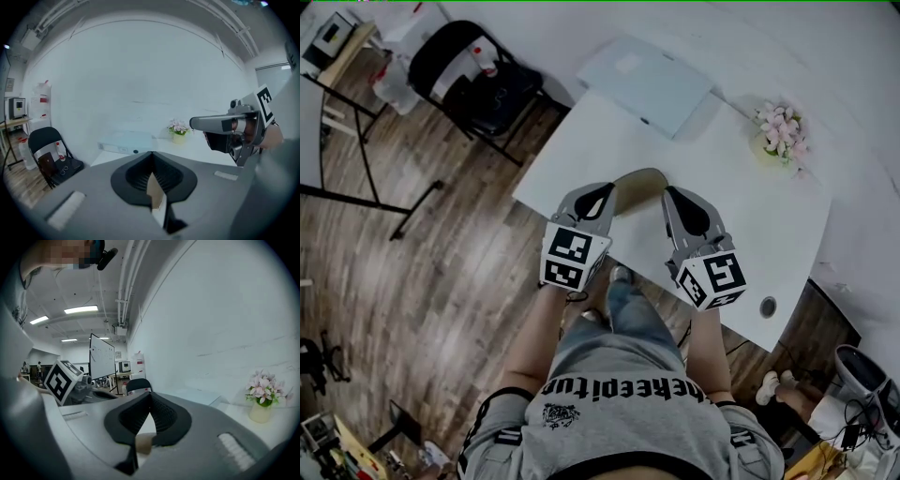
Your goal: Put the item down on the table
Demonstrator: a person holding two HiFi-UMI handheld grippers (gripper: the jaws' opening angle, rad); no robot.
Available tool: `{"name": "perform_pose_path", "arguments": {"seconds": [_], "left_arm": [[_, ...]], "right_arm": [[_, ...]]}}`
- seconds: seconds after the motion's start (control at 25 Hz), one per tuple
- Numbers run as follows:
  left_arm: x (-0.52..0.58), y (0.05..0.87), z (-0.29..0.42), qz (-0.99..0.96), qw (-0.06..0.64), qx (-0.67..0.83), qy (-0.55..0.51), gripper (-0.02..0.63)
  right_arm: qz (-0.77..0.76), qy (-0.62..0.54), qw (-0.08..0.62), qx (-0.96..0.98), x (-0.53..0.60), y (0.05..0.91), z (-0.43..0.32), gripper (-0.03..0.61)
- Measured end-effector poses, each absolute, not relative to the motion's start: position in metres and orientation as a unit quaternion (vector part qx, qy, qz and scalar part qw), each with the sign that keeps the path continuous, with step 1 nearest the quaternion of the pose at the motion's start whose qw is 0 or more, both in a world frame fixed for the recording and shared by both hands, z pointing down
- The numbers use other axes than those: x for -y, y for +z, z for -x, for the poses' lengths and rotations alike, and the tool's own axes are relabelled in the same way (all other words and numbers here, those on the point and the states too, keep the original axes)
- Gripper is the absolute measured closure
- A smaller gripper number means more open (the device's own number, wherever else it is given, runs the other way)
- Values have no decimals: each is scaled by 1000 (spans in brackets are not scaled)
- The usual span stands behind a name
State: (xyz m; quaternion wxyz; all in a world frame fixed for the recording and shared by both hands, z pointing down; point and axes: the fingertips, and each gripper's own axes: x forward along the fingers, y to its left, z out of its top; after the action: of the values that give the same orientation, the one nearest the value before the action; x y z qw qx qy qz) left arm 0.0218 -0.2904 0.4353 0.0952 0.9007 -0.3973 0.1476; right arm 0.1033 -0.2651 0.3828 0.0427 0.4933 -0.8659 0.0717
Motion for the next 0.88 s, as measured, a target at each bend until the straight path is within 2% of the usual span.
{"name": "perform_pose_path", "arguments": {"seconds": [0.88], "left_arm": [[228, 328, 77, -881, 30, 473, 6, 597]], "right_arm": [[-525, 12, 40, 850, 203, 335, -70, 577]]}}
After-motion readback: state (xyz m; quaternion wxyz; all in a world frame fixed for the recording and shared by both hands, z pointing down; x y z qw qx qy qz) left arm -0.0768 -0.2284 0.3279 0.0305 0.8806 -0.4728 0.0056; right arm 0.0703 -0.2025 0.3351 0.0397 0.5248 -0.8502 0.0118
